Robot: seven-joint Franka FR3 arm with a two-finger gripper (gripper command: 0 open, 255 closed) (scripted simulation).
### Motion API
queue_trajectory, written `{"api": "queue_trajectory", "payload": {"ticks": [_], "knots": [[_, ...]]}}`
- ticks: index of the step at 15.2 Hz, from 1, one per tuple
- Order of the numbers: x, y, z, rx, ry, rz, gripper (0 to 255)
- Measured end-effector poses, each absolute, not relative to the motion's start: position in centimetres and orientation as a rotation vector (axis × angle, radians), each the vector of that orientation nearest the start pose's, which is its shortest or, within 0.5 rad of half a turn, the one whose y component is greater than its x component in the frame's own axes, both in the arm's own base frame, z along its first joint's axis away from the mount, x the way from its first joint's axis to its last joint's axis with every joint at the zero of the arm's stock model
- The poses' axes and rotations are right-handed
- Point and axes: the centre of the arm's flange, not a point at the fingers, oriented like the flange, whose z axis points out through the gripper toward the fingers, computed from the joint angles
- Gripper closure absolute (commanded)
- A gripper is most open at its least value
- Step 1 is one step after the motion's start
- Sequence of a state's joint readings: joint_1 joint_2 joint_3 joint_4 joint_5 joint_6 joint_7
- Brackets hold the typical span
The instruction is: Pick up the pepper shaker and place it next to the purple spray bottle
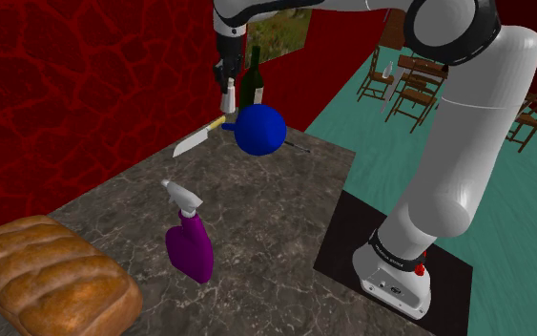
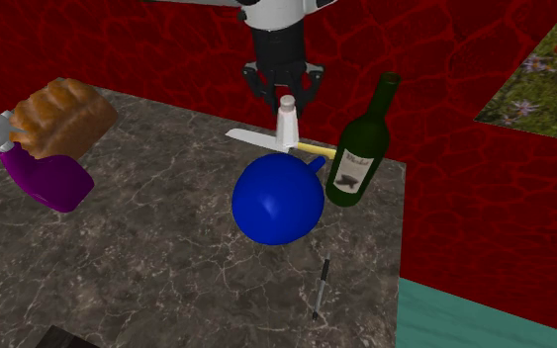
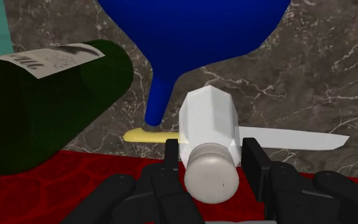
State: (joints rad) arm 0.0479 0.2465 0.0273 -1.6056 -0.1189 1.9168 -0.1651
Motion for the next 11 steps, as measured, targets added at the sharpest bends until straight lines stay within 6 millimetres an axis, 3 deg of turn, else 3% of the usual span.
{"api": "queue_trajectory", "payload": {"ticks": [11], "knots": [[64.1, 3.8, 55.0, -3.219, -0.447, -0.098, 255]]}}
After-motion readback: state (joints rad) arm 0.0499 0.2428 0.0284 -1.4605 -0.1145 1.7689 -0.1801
